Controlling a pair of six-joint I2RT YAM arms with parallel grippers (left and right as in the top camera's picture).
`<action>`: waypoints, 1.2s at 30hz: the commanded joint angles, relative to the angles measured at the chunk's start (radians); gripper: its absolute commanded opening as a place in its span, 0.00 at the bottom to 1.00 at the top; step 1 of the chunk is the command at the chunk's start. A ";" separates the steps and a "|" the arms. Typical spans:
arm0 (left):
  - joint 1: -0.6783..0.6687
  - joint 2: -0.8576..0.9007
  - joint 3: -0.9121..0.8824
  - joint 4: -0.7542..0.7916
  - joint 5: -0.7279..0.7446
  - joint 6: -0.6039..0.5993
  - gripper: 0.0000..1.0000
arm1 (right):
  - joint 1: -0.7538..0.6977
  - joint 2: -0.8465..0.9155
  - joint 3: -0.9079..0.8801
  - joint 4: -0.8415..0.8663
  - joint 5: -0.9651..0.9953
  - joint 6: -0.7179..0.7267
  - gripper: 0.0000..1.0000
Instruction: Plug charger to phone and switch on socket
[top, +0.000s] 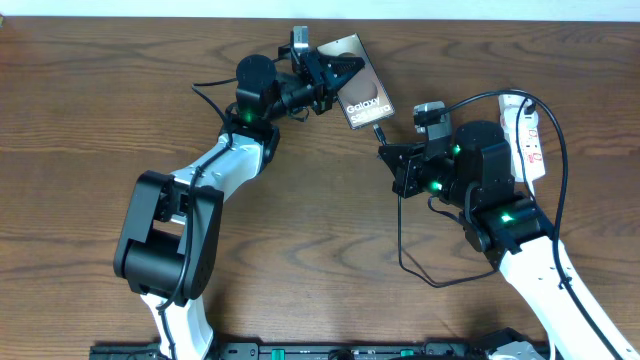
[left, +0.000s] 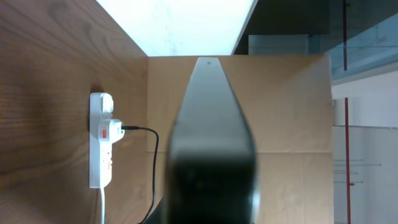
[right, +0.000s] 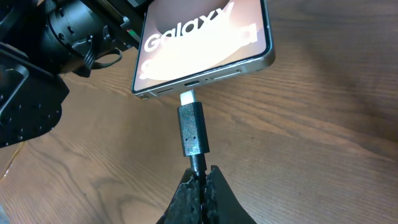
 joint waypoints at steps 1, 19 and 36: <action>0.003 -0.035 0.027 0.014 0.013 -0.005 0.07 | 0.004 0.004 0.002 0.002 0.011 -0.028 0.01; 0.003 -0.035 0.027 0.014 0.018 -0.024 0.07 | 0.004 0.027 0.002 0.006 0.012 -0.034 0.01; 0.003 -0.035 0.027 0.014 0.000 0.010 0.08 | 0.004 0.028 0.002 0.032 -0.023 -0.034 0.01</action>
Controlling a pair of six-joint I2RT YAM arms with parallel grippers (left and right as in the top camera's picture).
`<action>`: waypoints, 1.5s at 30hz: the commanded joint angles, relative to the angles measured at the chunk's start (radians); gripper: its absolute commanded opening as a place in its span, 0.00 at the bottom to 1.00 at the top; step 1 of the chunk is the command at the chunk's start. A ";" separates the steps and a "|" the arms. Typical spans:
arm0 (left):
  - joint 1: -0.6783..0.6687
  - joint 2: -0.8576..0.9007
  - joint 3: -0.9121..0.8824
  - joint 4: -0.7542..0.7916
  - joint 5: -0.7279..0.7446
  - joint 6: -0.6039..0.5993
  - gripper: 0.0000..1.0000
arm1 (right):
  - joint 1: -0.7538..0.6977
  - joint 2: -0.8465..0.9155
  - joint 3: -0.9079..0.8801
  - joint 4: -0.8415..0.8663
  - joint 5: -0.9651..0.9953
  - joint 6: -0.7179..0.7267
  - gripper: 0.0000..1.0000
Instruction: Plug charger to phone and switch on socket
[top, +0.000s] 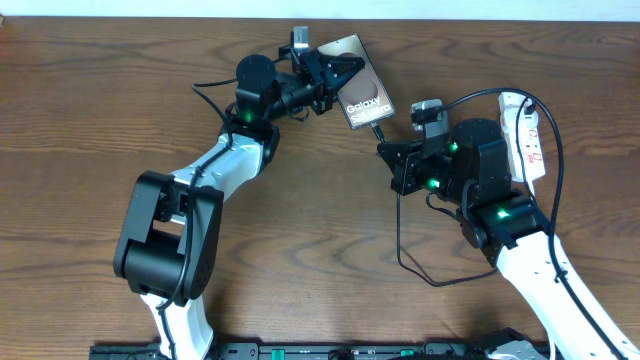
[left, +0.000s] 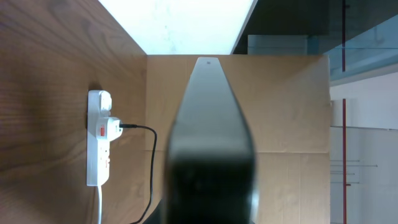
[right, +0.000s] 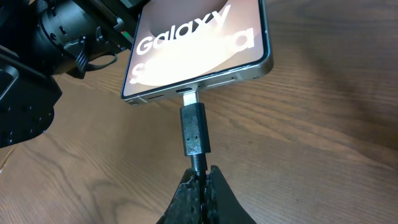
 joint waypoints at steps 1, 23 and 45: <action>0.003 -0.035 0.027 0.013 -0.002 0.024 0.08 | 0.004 0.003 0.002 0.003 -0.028 -0.019 0.01; 0.003 -0.035 0.027 0.013 0.007 0.039 0.07 | 0.003 0.003 0.002 0.005 0.010 -0.043 0.01; 0.002 -0.035 0.027 0.013 0.049 0.042 0.07 | 0.003 0.003 0.002 0.048 0.058 -0.035 0.01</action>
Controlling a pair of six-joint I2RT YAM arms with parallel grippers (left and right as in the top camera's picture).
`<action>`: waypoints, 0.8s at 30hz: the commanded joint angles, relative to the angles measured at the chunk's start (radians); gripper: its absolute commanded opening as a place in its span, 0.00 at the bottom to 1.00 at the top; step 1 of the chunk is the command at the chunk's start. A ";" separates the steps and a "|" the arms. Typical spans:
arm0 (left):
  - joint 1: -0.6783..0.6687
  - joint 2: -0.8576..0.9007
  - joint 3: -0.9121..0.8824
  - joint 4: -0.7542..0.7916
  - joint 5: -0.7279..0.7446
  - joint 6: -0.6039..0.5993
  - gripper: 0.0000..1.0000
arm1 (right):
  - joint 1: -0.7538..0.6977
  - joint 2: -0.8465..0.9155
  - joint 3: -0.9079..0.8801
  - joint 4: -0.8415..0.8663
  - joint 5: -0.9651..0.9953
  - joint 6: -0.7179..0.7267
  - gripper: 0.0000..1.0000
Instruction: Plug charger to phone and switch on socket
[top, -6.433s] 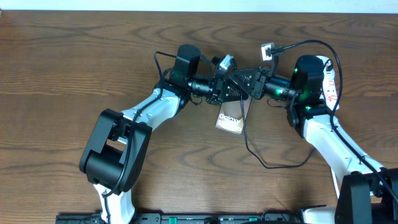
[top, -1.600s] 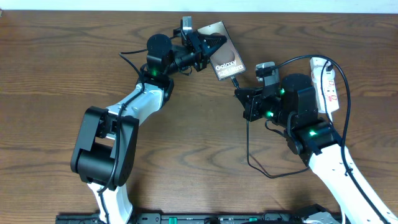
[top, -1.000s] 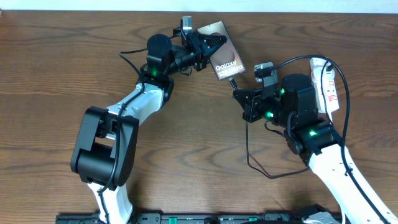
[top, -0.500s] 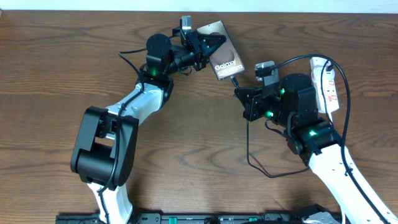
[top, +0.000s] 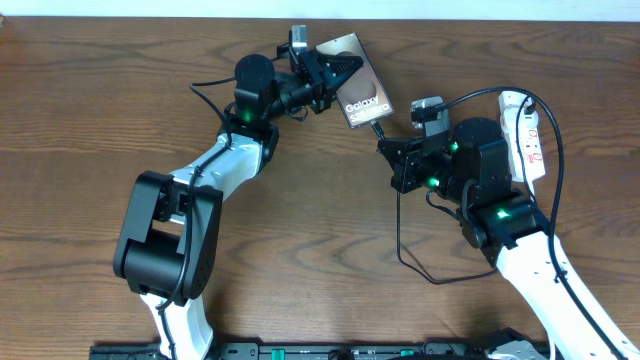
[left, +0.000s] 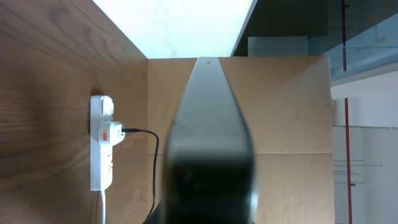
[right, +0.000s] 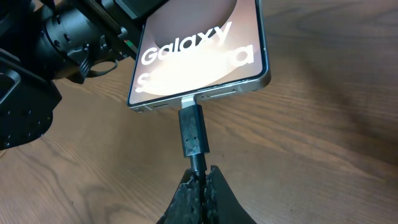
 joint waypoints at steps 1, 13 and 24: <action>-0.001 -0.035 0.027 0.013 0.055 0.026 0.07 | 0.003 0.003 0.002 0.019 0.032 -0.010 0.01; -0.015 -0.035 0.027 0.013 0.087 0.082 0.07 | 0.003 0.004 0.002 0.019 0.031 -0.007 0.01; -0.038 -0.035 0.027 0.043 0.092 0.073 0.07 | 0.003 0.018 0.002 0.024 0.032 -0.008 0.01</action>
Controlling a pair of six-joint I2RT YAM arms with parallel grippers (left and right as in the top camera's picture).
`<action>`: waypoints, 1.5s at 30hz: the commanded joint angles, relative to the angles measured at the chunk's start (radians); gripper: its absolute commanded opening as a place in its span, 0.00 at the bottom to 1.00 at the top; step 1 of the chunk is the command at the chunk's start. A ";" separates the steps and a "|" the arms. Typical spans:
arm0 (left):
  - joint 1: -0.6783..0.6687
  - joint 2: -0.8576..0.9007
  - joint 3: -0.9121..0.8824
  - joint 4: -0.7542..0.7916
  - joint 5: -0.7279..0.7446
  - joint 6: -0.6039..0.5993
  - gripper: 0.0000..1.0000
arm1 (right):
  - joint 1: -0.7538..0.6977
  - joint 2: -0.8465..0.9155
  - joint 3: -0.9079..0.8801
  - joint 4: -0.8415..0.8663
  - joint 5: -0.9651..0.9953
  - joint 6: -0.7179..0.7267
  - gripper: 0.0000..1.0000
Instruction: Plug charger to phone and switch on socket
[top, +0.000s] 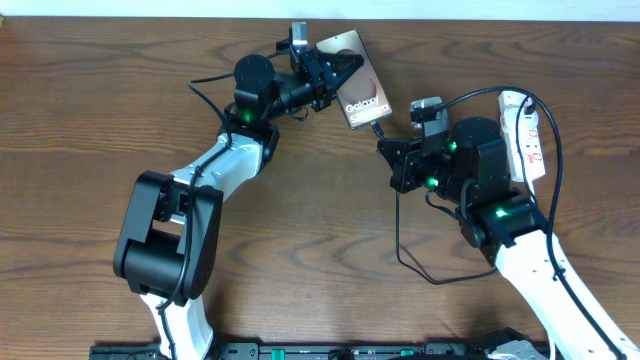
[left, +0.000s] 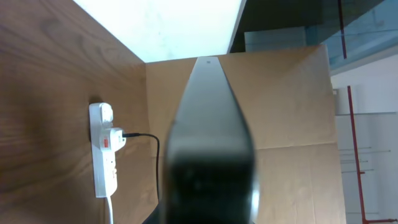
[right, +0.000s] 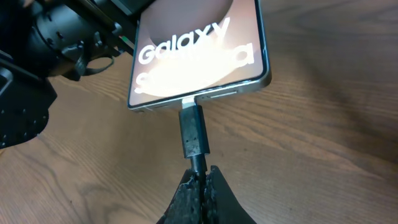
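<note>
The phone (top: 357, 82), its lit screen reading "Galaxy", is held tilted up off the table with my left gripper (top: 330, 68) shut on its far end. The left wrist view shows it edge-on as a dark phone (left: 211, 137). In the right wrist view the phone (right: 199, 56) has the black charger plug (right: 193, 132) against the port in its lower edge, with only a sliver of metal tip showing. My right gripper (right: 200, 177) is shut on the cable just behind the plug, right of the phone as the right gripper (top: 385, 148). The white socket strip (top: 527, 130) lies at the right.
The black cable (top: 405, 265) loops on the table under my right arm and runs up to a white adapter (left: 115, 138) plugged into the socket strip (left: 102, 162). A cardboard box wall (left: 292, 124) stands behind the table's far edge.
The left wrist view has shifted a little, so the phone has tilted slightly. The plug stays at the port with a bit less metal showing. Both grippers stay shut.
At first the plug's metal tip stood just short of the phone's port, the phone held by my left gripper and the cable by my right. Then the tip met the port. Later it sat partly in, and now only a sliver of metal shows.
</note>
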 joint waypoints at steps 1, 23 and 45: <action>-0.034 -0.035 0.027 0.014 0.092 0.017 0.08 | 0.002 0.008 0.003 0.031 0.031 -0.008 0.01; -0.064 -0.035 0.027 0.013 0.141 0.018 0.08 | 0.002 0.037 0.003 0.122 0.056 -0.007 0.01; -0.049 -0.035 0.027 0.013 0.273 0.099 0.07 | -0.003 0.038 0.003 0.138 0.018 0.014 0.79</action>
